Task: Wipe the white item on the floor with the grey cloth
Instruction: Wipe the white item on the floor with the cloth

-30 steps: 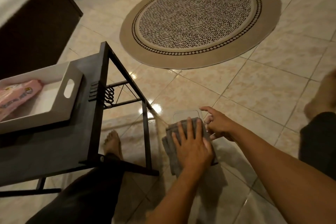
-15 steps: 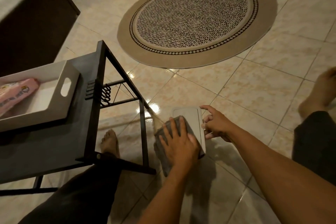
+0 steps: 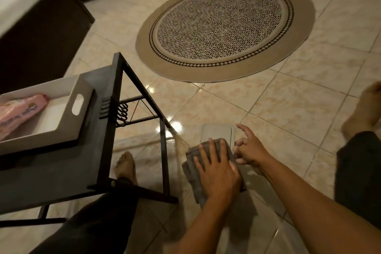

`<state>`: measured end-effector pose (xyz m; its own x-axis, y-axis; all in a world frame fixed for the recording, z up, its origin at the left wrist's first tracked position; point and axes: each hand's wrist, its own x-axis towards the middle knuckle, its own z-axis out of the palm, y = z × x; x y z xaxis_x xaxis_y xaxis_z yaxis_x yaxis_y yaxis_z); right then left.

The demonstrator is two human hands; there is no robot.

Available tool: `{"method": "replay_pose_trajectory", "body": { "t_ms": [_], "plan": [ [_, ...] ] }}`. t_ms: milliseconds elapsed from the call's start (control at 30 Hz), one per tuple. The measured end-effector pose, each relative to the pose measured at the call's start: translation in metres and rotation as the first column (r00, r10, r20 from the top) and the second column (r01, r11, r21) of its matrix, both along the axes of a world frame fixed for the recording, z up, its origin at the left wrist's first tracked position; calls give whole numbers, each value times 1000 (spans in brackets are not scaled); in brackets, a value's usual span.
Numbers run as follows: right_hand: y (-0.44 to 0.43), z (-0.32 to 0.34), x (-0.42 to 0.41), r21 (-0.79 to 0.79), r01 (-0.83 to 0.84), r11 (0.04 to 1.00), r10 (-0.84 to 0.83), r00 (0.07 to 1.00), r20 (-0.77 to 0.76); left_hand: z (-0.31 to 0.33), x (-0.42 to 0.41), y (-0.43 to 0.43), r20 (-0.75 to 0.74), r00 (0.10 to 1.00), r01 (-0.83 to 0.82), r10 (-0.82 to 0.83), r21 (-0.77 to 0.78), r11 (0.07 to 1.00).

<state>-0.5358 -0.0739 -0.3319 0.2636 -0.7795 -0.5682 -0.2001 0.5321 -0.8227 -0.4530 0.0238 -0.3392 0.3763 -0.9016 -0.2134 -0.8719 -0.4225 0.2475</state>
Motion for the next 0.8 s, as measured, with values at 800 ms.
{"method": "replay_pose_trajectory", "body": {
  "t_ms": [800],
  "plan": [
    [-28, 10, -24, -84, -404, 911, 385, 906, -177, -9, 27, -32, 69, 923, 383, -379, -65, 922]
  ]
}}
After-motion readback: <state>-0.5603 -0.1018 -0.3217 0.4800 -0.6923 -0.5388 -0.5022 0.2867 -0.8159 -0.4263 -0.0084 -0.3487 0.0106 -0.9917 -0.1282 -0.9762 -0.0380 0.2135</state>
